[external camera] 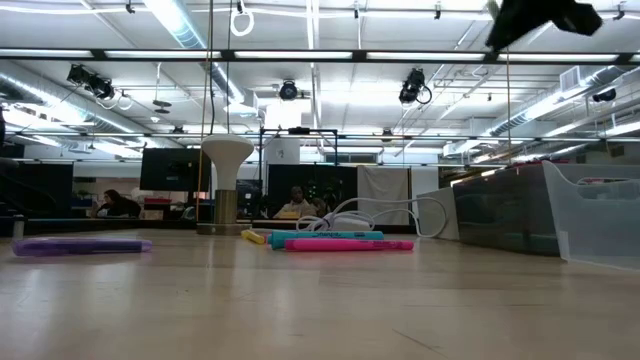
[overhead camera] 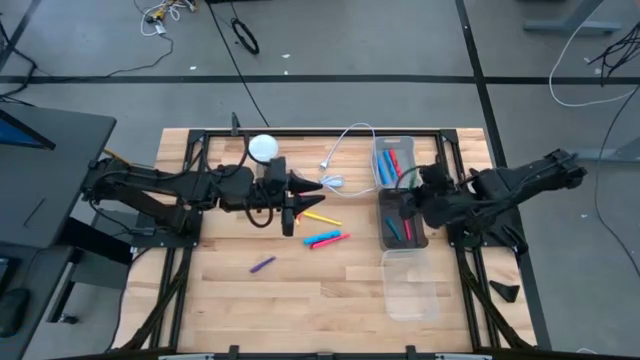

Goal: Pick & Place Markers
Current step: Put the green mini marker into the black bin

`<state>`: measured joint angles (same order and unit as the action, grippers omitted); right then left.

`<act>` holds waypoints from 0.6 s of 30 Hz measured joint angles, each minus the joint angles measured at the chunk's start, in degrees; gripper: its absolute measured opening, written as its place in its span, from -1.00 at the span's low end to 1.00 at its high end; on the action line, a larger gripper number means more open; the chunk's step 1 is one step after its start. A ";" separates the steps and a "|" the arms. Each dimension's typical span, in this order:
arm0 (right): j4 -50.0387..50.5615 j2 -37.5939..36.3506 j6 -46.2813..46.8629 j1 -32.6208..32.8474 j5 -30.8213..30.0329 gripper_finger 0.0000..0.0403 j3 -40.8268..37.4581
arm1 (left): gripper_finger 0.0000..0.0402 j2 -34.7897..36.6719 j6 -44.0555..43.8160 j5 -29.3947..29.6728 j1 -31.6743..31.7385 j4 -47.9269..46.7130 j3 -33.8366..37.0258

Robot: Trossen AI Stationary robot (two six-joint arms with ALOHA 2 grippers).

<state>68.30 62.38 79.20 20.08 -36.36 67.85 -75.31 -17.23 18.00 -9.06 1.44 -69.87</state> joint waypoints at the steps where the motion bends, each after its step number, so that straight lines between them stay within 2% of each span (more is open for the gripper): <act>1: 1.52 0.46 1.09 -1.00 3.04 -0.88 0.00 | -0.29 0.00 0.01 0.37 0.00 0.05 0.00; 5: 6.63 2.41 3.33 -4.84 13.07 -0.88 -0.02 | -0.29 0.00 0.04 0.83 0.00 0.10 0.00; 11: 9.41 5.52 3.32 -9.76 23.05 -0.88 -0.04 | -0.29 0.00 0.02 0.83 0.00 0.06 0.00; 15: 9.41 7.75 2.96 -11.81 27.61 -0.88 -0.04 | -0.29 0.00 0.02 0.46 0.00 0.06 0.00; 18: 9.47 9.49 2.90 -12.20 28.46 -0.88 -0.04 | -0.29 0.00 -0.01 -0.21 0.00 0.04 0.00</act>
<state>77.77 71.87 82.09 7.88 -7.90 67.81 -75.31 -17.25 17.78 -9.06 1.48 -69.87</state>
